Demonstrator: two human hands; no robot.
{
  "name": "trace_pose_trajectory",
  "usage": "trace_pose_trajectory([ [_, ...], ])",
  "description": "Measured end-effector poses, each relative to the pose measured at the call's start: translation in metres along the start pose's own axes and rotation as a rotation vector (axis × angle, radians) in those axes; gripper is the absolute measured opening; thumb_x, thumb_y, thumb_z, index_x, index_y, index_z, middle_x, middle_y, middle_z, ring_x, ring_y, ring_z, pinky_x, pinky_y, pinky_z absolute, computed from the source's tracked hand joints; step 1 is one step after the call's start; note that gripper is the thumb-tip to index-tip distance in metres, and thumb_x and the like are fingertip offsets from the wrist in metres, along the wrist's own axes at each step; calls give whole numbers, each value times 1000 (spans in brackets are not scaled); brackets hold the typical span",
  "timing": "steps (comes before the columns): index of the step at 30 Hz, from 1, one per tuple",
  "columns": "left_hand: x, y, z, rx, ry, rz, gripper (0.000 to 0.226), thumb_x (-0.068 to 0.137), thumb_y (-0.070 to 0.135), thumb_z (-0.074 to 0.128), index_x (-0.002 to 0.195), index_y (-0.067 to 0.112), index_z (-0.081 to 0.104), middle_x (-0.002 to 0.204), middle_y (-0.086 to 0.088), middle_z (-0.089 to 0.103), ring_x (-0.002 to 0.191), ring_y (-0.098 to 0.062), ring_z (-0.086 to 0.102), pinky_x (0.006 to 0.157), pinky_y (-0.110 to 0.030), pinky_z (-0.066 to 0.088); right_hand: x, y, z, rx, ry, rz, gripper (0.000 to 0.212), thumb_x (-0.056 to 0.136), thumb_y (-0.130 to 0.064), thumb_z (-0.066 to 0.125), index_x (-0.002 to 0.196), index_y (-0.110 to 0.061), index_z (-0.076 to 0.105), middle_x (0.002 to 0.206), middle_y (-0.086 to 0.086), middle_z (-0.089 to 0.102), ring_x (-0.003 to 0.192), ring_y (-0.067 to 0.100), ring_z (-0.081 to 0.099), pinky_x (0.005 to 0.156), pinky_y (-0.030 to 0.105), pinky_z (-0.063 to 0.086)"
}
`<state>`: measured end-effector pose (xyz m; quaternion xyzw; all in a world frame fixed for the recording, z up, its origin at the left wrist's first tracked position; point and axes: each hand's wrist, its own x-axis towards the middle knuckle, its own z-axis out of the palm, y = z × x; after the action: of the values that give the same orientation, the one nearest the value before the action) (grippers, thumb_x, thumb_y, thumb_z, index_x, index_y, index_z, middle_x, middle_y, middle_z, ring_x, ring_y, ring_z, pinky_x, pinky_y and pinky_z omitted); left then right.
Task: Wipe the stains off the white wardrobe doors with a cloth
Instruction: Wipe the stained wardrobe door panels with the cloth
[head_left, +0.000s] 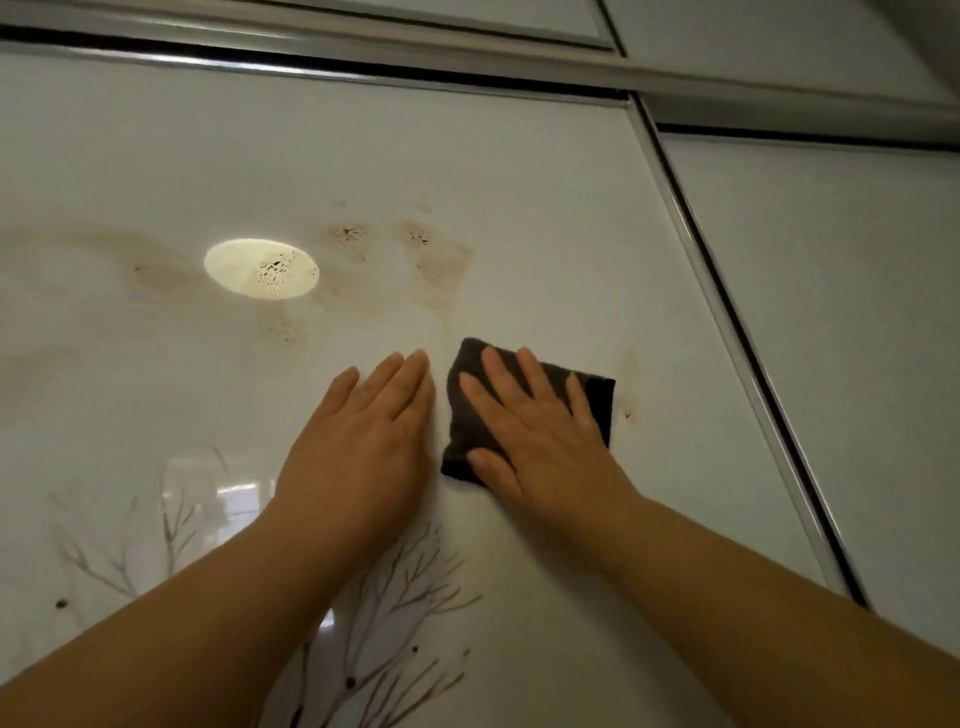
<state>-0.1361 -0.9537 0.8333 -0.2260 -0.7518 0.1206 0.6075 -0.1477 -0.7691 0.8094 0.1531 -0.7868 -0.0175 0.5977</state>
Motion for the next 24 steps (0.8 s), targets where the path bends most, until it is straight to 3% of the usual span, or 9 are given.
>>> trace_pose_trajectory([
  [3,-1,-2,-2,77,7,5,53,94,31,21,144,15,24,152,-2,22,139,-18,21,113,-41,10,-1,38,-7,-42,-5,21,62,87,-55,6,145,-39,-6,155,-12,-16,141,13,-20,112,46,-9],
  [7,3,-2,-3,130,23,24,50,89,25,35,136,9,42,144,-6,40,131,-22,40,110,-46,19,45,54,-24,25,-10,254,56,98,-43,22,147,-33,-2,157,-7,-12,142,20,-15,112,52,-4],
  [10,3,-3,-6,163,36,32,48,89,27,34,132,8,47,139,-7,46,125,-23,46,108,-50,22,60,22,-22,107,-41,237,59,96,-45,25,145,-39,-7,155,-4,-20,140,24,-23,110,57,-11],
  [14,3,-3,-8,181,28,47,53,88,31,29,129,7,51,136,-10,49,122,-25,49,107,-49,16,16,-8,-3,57,28,-46,57,93,-53,24,143,-47,-2,156,-5,-18,139,21,-26,108,57,-14],
  [16,3,-1,-8,195,26,43,52,87,29,29,127,6,53,136,-10,49,122,-25,50,107,-47,14,-4,5,2,38,20,-105,57,90,-54,20,143,-48,1,157,-7,-13,140,18,-23,110,55,-12],
  [21,2,-2,-11,174,34,39,50,88,25,29,128,4,52,136,-10,50,120,-27,51,107,-47,14,-3,50,-8,-6,-10,21,55,90,-52,12,143,-49,-2,156,-10,-16,140,14,-23,112,56,-7],
  [24,2,1,-11,172,31,23,49,87,24,32,127,3,51,136,-11,50,121,-27,51,109,-46,11,20,46,-16,43,-19,131,52,96,-45,19,144,-46,-3,155,-9,-18,139,16,-24,111,56,-10],
])
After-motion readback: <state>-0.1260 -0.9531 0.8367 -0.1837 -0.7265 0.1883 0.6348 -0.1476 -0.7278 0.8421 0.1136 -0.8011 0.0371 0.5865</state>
